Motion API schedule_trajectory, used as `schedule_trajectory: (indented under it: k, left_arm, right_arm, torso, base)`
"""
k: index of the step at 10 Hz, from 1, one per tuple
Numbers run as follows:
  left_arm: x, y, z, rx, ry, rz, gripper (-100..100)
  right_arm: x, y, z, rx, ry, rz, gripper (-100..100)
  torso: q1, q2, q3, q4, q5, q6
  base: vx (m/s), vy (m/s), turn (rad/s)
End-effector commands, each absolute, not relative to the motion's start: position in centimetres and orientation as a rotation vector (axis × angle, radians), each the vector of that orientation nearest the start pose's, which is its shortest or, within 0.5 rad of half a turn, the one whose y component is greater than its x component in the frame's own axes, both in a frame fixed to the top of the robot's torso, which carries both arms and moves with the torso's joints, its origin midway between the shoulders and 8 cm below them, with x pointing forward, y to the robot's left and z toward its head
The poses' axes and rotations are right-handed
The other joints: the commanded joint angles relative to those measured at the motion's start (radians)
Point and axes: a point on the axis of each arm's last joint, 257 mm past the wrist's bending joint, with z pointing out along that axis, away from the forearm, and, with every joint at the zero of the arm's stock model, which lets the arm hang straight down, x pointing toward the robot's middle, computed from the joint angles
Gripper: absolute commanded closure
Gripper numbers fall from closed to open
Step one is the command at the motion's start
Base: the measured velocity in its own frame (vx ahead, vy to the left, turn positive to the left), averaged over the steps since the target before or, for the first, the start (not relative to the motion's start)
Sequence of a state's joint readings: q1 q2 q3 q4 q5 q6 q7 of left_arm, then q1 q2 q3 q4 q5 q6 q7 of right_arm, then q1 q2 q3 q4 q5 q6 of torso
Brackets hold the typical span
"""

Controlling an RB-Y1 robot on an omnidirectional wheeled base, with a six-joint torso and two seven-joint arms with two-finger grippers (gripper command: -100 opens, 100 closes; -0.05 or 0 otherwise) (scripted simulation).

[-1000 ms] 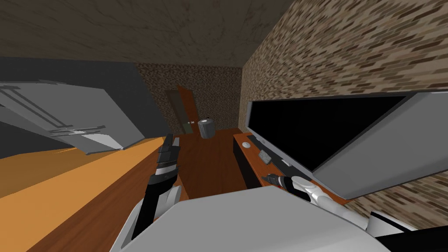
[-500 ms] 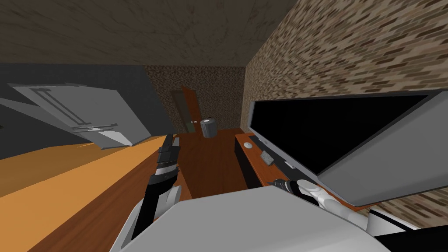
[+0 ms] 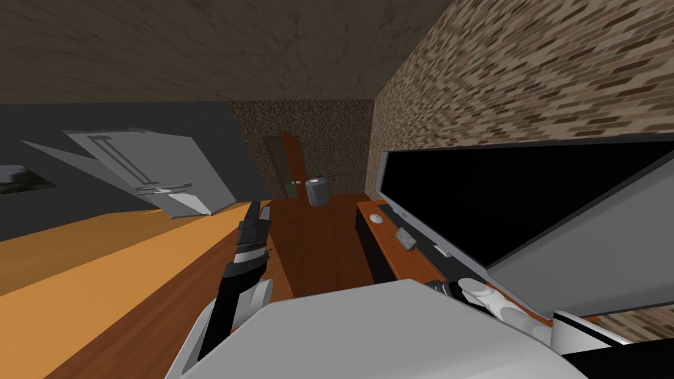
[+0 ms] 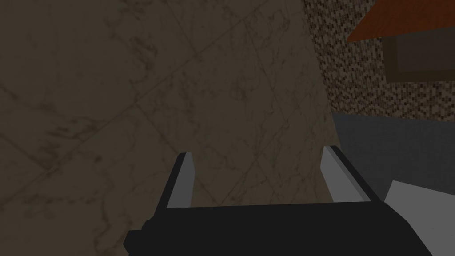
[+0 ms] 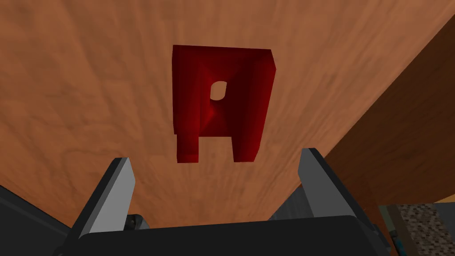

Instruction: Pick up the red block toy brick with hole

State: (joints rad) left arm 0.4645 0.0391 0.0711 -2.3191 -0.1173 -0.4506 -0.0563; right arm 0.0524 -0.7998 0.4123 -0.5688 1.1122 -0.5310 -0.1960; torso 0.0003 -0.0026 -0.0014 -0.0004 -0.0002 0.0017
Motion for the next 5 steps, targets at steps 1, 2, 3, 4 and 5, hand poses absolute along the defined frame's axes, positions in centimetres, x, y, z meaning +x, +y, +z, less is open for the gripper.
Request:
schedule_trajectory:
  k: [1, 2, 3, 4, 5]
  left_arm:
    - [34.6, 28.1, 4.4, -0.51, 0.699, -1.116, 0]
    - [34.6, 28.1, 4.4, -0.51, 0.699, -1.116, 0]
    - [34.6, 28.1, 4.4, -0.51, 0.699, -1.116, 0]
    - [34.6, 28.1, 4.4, -0.51, 0.699, -1.116, 0]
    - [34.6, 28.1, 4.4, -0.51, 0.699, -1.116, 0]
  right_arm:
    - [18.9, -54.4, -56.2, -0.104, 2.784, -0.005, -100]
    - [18.1, -54.9, -56.5, -0.103, 2.803, -0.023, -100]
    - [18.5, -54.7, -56.4, -0.107, 2.793, -0.011, -100]
    - [18.4, -54.8, -56.4, -0.104, 2.794, -0.014, 0]
    - [18.1, -53.7, -57.4, -0.09, 2.791, -0.017, -100]
  torso:
    - [0.0, 0.0, 0.0, 0.0, 0.0, 0.0]
    - [0.001, 0.0, 0.0, 0.0, 0.0, 0.0]
    - [0.0, 0.0, 0.0, 0.0, 0.0, 0.0]
    - [-0.001, -0.001, -0.001, 0.0, 0.0, 0.0]
    - [-0.001, -0.001, -0.001, 0.0, 0.0, 0.0]
  base:
    - [-0.021, 0.035, 0.062]
    - [-0.01, 0.031, 0.029]
    - [-0.004, 0.012, 0.004]
    - [0.0, 0.0, 0.0]
    - [0.009, -0.043, 0.067]
